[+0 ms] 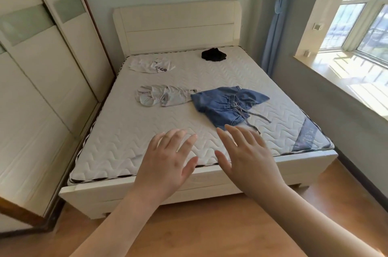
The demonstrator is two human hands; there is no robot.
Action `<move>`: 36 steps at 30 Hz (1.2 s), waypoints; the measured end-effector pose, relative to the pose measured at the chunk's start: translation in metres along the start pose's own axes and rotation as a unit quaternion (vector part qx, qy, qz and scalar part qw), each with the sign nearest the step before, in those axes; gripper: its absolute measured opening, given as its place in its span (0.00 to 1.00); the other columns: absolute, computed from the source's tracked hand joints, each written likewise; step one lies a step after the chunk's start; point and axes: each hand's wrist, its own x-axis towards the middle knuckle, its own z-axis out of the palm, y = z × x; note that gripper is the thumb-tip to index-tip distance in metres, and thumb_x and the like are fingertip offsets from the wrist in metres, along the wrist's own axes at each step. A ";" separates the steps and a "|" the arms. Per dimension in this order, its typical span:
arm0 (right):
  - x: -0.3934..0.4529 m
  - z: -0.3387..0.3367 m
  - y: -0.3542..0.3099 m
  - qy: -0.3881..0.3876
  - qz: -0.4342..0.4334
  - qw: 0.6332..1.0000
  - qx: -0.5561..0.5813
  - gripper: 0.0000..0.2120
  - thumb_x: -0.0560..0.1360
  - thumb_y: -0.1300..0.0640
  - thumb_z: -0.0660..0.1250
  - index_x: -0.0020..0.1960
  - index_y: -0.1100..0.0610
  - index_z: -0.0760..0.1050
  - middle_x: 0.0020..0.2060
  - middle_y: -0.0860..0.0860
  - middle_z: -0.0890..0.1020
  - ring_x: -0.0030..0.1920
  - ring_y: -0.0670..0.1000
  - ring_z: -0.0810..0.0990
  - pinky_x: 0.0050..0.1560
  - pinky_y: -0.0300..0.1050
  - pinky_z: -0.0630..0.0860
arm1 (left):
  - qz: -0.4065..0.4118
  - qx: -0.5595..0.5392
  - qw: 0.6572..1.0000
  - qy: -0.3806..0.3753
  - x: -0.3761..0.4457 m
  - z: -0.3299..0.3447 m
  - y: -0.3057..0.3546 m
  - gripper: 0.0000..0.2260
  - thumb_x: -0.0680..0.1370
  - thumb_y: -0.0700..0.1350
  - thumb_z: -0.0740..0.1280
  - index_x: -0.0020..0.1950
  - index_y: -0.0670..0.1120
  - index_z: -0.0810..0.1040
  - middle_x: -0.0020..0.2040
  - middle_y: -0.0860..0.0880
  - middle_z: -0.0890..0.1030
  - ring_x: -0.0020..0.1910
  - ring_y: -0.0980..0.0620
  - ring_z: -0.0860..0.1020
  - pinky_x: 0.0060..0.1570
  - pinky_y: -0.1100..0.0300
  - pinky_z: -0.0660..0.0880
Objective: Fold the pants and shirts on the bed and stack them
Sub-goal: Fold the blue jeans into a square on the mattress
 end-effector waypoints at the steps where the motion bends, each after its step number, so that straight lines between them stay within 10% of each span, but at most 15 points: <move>1: 0.009 0.006 0.001 -0.007 0.006 1.000 0.002 0.24 0.78 0.44 0.57 0.67 0.57 0.75 0.62 0.54 0.79 0.61 0.56 0.78 0.61 0.53 0.74 | -0.002 -0.010 1.000 -0.002 0.009 0.007 -0.009 0.22 0.80 0.56 0.56 0.69 0.48 0.76 0.65 0.47 0.77 0.65 0.46 0.75 0.65 0.46 0.70; 17: 0.086 0.094 0.112 -0.079 0.150 0.986 -0.012 0.25 0.77 0.48 0.68 0.71 0.56 0.72 0.68 0.56 0.75 0.67 0.57 0.75 0.65 0.55 0.71 | 0.085 -0.053 0.992 -0.076 0.183 0.123 -0.022 0.25 0.80 0.58 0.55 0.72 0.47 0.73 0.68 0.43 0.76 0.68 0.43 0.73 0.67 0.45 0.70; 28: 0.147 0.169 0.262 -0.147 0.170 0.974 0.040 0.29 0.80 0.41 0.57 0.77 0.53 0.62 0.75 0.54 0.66 0.73 0.56 0.66 0.71 0.54 0.63 | 0.088 -0.027 0.984 -0.154 0.328 0.214 0.035 0.29 0.81 0.60 0.50 0.81 0.51 0.53 0.80 0.46 0.57 0.79 0.46 0.56 0.76 0.47 0.49; 36: 0.201 0.234 0.322 -0.196 0.156 0.966 0.071 0.29 0.80 0.42 0.58 0.77 0.52 0.61 0.70 0.54 0.70 0.69 0.56 0.70 0.68 0.52 0.66 | 0.047 -0.037 0.987 -0.148 0.392 0.258 0.043 0.25 0.78 0.54 0.54 0.72 0.46 0.74 0.68 0.42 0.76 0.68 0.43 0.75 0.67 0.45 0.70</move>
